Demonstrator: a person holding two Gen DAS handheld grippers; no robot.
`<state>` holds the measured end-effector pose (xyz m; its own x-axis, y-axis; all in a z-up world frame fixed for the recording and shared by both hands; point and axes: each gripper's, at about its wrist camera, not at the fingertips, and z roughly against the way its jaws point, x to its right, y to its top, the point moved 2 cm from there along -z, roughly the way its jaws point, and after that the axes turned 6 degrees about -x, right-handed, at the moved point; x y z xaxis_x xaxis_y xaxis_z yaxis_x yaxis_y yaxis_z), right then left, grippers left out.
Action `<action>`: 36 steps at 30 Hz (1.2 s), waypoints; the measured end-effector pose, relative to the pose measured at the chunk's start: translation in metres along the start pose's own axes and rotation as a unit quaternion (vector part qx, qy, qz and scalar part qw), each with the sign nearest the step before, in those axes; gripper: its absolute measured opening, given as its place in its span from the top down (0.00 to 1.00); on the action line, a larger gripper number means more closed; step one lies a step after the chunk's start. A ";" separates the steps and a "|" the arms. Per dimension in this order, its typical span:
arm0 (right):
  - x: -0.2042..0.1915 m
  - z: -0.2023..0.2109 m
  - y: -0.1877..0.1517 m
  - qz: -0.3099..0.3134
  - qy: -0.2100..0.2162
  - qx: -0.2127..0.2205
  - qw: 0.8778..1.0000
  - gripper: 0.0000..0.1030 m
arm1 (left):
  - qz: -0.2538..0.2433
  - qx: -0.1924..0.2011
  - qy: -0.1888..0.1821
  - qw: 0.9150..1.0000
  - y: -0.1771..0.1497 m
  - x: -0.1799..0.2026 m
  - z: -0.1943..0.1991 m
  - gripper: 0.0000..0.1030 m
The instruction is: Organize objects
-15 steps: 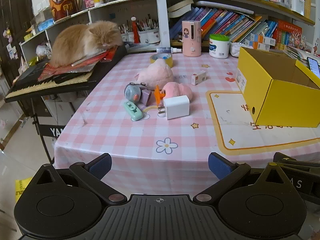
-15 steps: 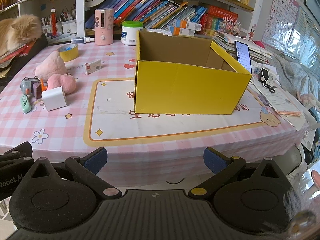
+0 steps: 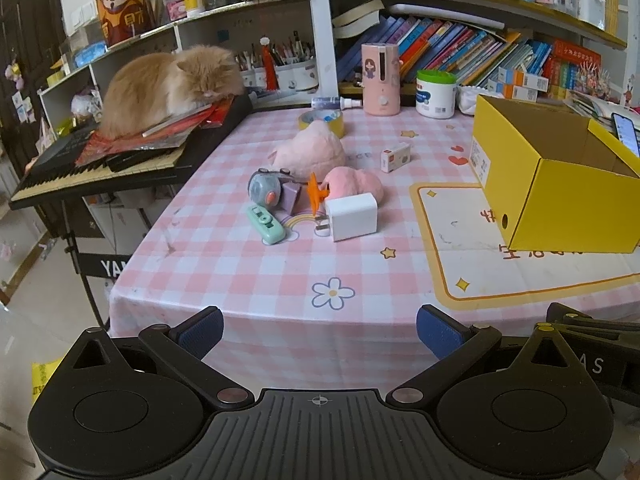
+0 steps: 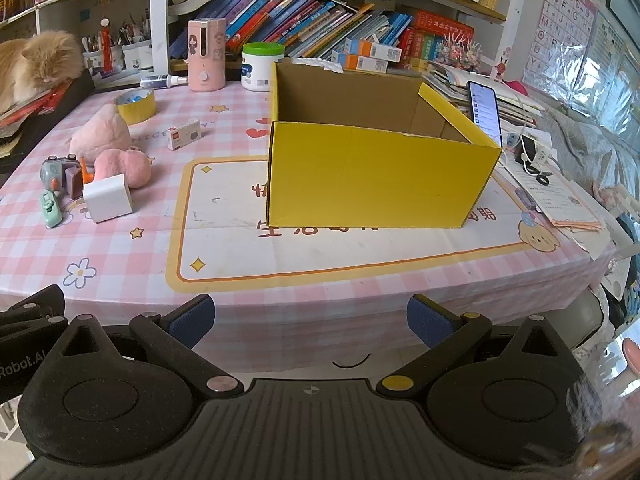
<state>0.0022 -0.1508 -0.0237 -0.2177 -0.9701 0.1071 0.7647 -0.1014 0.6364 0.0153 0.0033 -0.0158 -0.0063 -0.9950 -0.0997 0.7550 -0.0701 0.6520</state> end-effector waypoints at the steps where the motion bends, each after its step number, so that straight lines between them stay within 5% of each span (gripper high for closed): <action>1: 0.000 0.000 -0.001 0.000 0.000 0.001 1.000 0.00 | 0.000 0.000 0.000 1.000 0.000 0.000 0.000 0.00; 36: -0.002 0.005 0.004 0.002 0.004 0.003 1.000 0.00 | 0.004 -0.002 -0.007 1.000 -0.002 -0.007 -0.001 0.00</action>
<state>0.0022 -0.1483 -0.0172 -0.2102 -0.9721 0.1038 0.7618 -0.0964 0.6406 0.0146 0.0102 -0.0171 -0.0100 -0.9965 -0.0834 0.7576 -0.0620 0.6498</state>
